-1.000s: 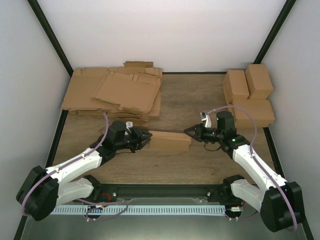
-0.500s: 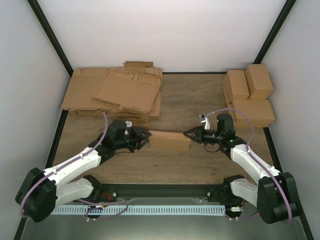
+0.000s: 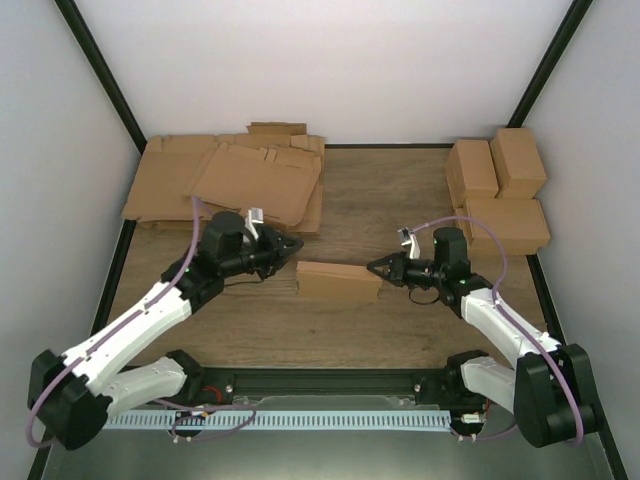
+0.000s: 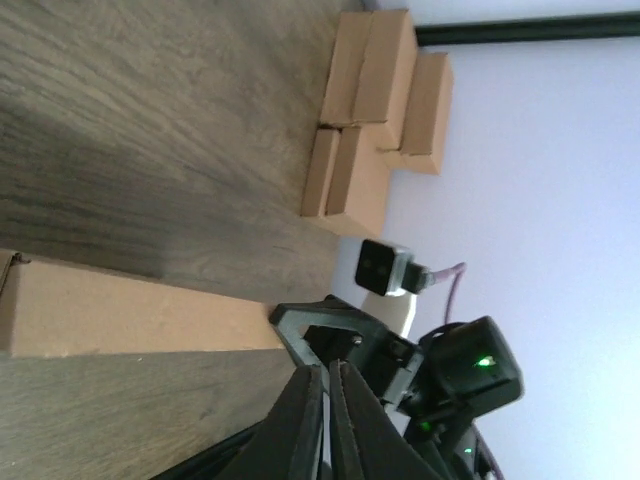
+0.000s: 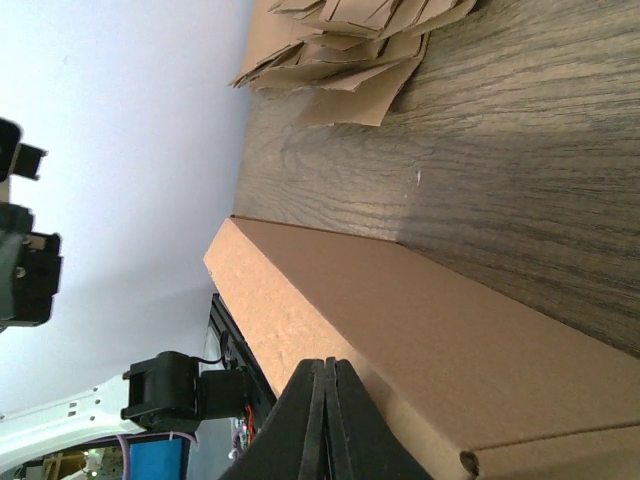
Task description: Fold the paper box
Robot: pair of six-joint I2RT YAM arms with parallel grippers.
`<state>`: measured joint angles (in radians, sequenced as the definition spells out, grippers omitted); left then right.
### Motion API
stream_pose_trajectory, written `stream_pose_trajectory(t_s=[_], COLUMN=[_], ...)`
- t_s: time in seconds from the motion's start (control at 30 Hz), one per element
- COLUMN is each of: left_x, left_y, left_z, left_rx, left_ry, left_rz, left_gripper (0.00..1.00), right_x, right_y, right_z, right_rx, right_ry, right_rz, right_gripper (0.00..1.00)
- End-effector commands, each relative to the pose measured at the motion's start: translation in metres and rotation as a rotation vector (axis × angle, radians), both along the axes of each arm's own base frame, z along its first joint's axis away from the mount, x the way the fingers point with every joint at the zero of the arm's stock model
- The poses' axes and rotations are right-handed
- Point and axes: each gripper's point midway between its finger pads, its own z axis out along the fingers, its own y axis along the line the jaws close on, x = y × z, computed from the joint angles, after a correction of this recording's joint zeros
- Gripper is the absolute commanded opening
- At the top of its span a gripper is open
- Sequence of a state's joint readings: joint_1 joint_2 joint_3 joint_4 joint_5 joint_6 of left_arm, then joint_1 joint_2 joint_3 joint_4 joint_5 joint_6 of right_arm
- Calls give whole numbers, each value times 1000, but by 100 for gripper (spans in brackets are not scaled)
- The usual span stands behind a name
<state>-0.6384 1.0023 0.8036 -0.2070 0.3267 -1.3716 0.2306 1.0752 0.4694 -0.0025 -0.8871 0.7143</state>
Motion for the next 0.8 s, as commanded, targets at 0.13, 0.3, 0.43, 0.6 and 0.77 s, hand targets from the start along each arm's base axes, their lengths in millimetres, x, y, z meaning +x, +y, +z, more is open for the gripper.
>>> stream_pose_trajectory(t_s=[0.13, 0.3, 0.43, 0.6, 0.77], left_x=[7, 17, 20, 13, 2], left_y=[-39, -30, -25, -19, -13], left_z=[-9, -31, -51, -77, -124], left_rx=[9, -37, -28, 8, 39], left_ry=[-112, -92, -82, -69, 10], left_rz=[-236, -220, -232, -236, -239], left_gripper=[4, 4, 4, 4, 4], right_x=[-5, -5, -5, -6, -5], right_y=[-10, -9, -9, -9, -9], right_z=[-27, -25, -25, -25, -25], right_rx=[-65, -62, -66, -68, -71], right_ry=[57, 52, 52, 49, 48], right_rz=[-32, -31, -26, -21, -23], right_gripper=[1, 1, 1, 1, 1])
